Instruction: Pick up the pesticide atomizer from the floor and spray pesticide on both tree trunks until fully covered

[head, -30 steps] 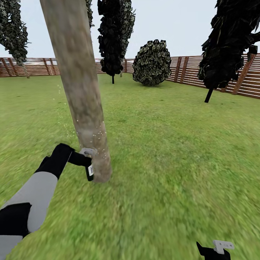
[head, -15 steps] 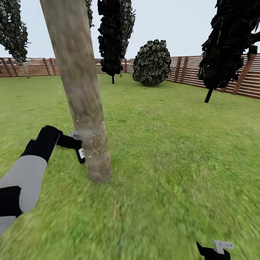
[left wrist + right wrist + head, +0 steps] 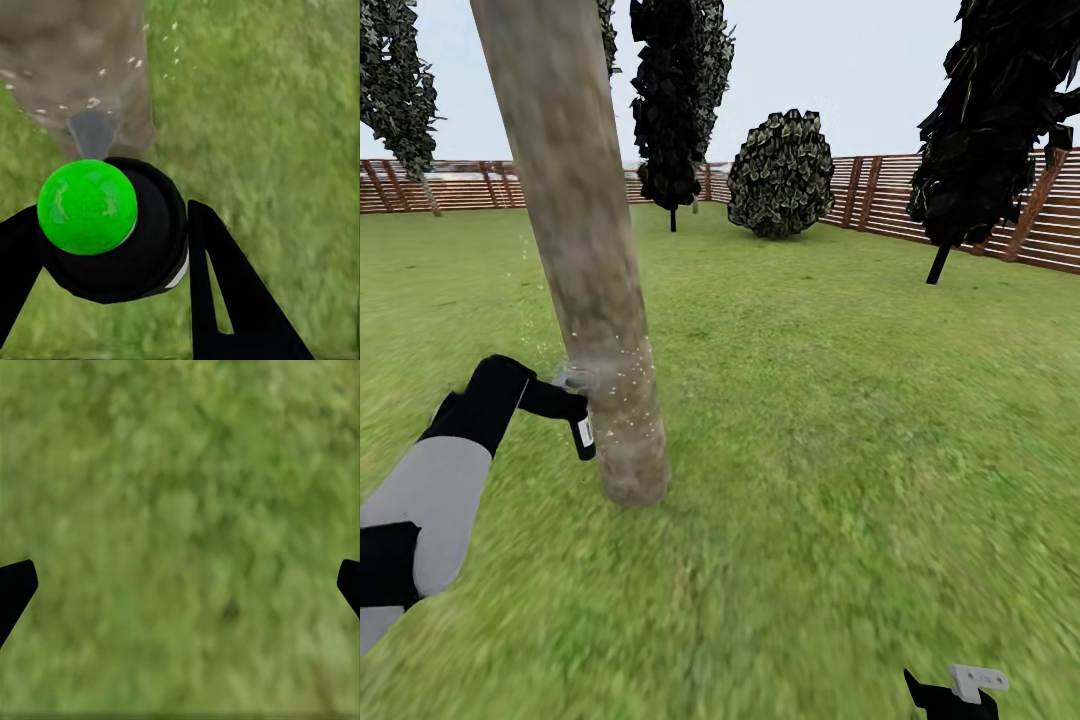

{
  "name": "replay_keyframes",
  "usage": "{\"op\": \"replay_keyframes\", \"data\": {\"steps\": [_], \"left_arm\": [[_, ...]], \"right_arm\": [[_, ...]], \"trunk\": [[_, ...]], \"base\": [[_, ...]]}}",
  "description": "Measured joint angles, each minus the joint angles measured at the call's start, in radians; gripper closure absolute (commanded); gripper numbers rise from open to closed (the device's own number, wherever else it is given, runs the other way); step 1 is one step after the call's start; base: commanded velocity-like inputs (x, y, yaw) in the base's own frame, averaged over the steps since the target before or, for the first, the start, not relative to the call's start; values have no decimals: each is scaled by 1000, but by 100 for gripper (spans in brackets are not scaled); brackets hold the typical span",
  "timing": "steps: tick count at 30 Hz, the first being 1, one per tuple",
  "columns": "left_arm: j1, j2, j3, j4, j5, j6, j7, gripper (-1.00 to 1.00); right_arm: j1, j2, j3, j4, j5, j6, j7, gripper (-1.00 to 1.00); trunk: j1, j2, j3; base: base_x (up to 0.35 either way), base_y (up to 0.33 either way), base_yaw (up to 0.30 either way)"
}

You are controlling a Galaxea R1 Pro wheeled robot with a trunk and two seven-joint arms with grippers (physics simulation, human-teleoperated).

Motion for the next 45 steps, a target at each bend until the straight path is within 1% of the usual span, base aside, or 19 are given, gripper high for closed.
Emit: {"op": "replay_keyframes", "data": {"steps": [2, 4, 7, 9, 11, 12, 14, 15, 16, 17, 18, 20, 22, 24, 26, 28, 32, 37, 45], "left_arm": [[47, -2, -1, -1, 0, -5, 6, 100], [101, -4, -1, 1, -3, -29, 43, 100], [161, -14, 6, 12, 5, -80, 166, 100], [180, -35, 10, 14, 23, -83, 207, 100], [186, -58, 12, 15, 26, -84, 228, 100], [195, -76, 13, 17, 27, -85, 258, 100], [209, -92, 15, 17, 28, -88, 302, 100], [216, -102, 16, 16, 48, -91, 325, 100], [224, -118, 17, 17, 103, -93, 354, 100], [236, -133, 16, 16, 169, -95, 389, 100], [249, -143, 16, 16, 216, -98, 425, 100], [272, -151, 16, 16, 280, -101, 475, 100], [302, -153, 15, 15, 315, -102, 498, 100], [329, -148, 18, 15, 323, -102, 504, 100], [365, -146, 35, 14, 328, -113, 504, 100], [405, -152, 59, 15, 330, -188, 506, 100], [442, -153, 80, 17, 332, -236, 505, 100], [449, -165, 98, 32, 334, -277, 505, 100], [450, -164, 100, 39, 331, -280, 506, 100]], "right_arm": [[0, 0, 0, 0, 0, 0, 0, -100], [0, 0, 0, 0, 0, 0, 0, -100], [0, 0, 0, 0, 0, 0, 0, -100], [0, 0, 0, 0, 0, 0, 0, -100], [0, 0, 0, 0, 0, 0, 0, -100], [0, 0, 0, 0, 0, 0, 0, -100], [0, 0, 0, 0, 0, 0, 0, -100], [0, 0, 0, 0, 0, 0, 0, -100], [0, 0, 0, 0, 0, 0, 0, -100], [0, 0, 0, 0, 0, 0, 0, -100], [0, 0, 0, 0, 0, 0, 0, -100], [0, 0, 0, 0, 0, 0, 0, -100], [0, 0, 0, 0, 0, 0, 0, -100], [0, 0, 0, 0, -1, 0, 0, -100], [0, 0, 0, 0, -1, 0, 0, -100], [0, 0, 0, 0, -1, 0, 0, -100], [0, 0, 0, 1, 0, 0, 1, -100], [0, 0, 0, 0, -2, 0, 2, -100], [0, 0, 0, 0, -3, 0, 2, -100]], "trunk": [[0, 0, 0], [0, 0, 0], [0, 0, 0], [0, 0, 0], [0, 0, 0], [0, 0, 0], [0, 0, 0], [0, 0, 0], [0, 0, 0], [0, 0, 0], [0, 0, 0], [0, 0, 0], [0, 0, 0], [0, 0, 0], [0, 0, 0], [0, 0, 0], [0, 0, 0], [0, 0, 0], [0, 0, 0]], "base": [[0, 0, 0], [0, 0, 0], [0, 0, 0], [0, 0, 0], [0, 0, 0], [0, 0, 0], [0, 0, 0], [0, 0, 0], [0, 0, 0], [0, 0, 0], [0, 0, 0], [0, 0, 0], [0, 0, 0], [0, 0, 0], [21, -7, 0], [138, -83, 0], [221, -148, 0], [182, -187, 17], [12, -268, 242]]}}
